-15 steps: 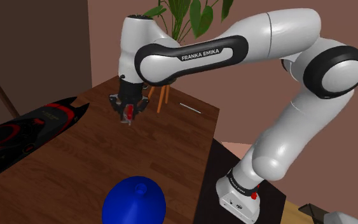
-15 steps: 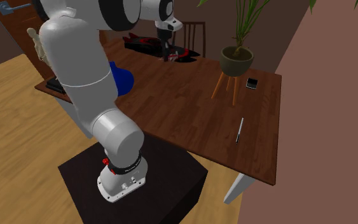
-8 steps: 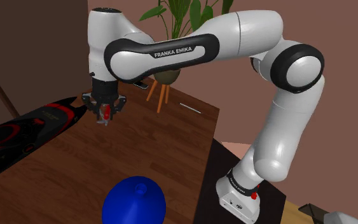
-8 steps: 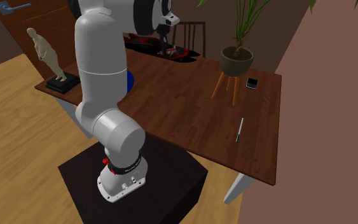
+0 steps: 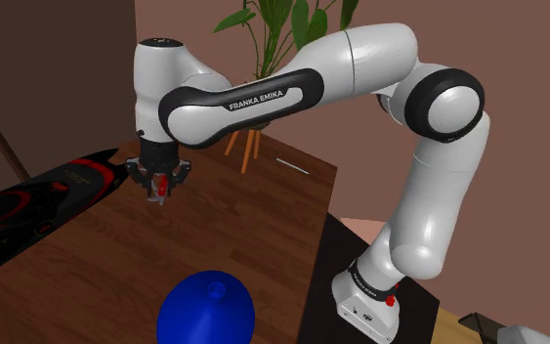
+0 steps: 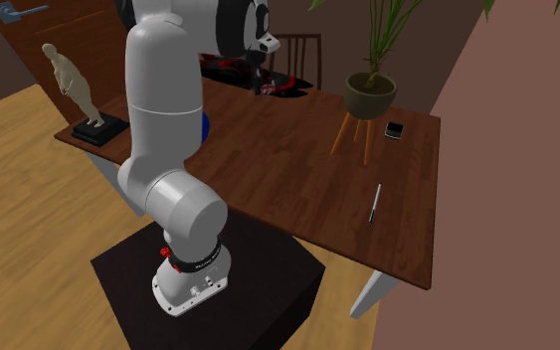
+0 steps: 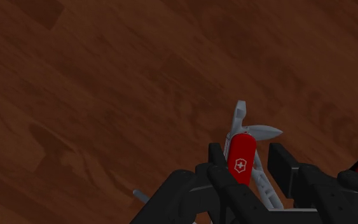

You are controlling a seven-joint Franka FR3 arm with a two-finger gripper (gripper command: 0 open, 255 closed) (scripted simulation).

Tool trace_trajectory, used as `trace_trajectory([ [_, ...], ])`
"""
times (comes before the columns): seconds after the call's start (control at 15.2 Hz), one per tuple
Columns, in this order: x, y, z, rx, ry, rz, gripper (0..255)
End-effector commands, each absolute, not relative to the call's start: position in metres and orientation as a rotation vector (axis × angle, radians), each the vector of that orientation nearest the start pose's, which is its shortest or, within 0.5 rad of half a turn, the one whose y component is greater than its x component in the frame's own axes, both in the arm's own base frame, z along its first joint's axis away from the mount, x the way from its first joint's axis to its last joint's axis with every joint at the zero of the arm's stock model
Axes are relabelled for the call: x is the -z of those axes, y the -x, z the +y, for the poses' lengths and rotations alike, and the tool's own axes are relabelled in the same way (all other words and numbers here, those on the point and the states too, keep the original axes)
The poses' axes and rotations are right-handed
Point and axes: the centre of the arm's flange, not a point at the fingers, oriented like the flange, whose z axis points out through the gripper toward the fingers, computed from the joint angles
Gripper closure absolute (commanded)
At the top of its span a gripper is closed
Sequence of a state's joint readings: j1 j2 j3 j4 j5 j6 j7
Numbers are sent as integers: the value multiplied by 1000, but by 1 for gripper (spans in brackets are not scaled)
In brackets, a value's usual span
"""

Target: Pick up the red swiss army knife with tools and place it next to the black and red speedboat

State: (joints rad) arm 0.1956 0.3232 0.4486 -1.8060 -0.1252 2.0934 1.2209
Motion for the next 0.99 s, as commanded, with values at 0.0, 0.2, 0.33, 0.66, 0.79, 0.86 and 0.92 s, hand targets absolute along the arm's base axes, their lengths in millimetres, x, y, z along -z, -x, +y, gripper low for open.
trace_trajectory([
  [0.0,-370,-520,358,-38,3013,824,255],
  [0.2,-354,-520,358,-38,3013,824,255],
  [0.33,-343,-520,358,-38,3013,824,255],
  [0.66,-317,-520,358,-38,3013,824,255],
  [0.79,-306,-520,358,-38,3013,824,255],
  [0.86,-301,-520,358,-38,3013,824,255],
  [0.92,-296,-520,358,-38,3013,824,255],
])
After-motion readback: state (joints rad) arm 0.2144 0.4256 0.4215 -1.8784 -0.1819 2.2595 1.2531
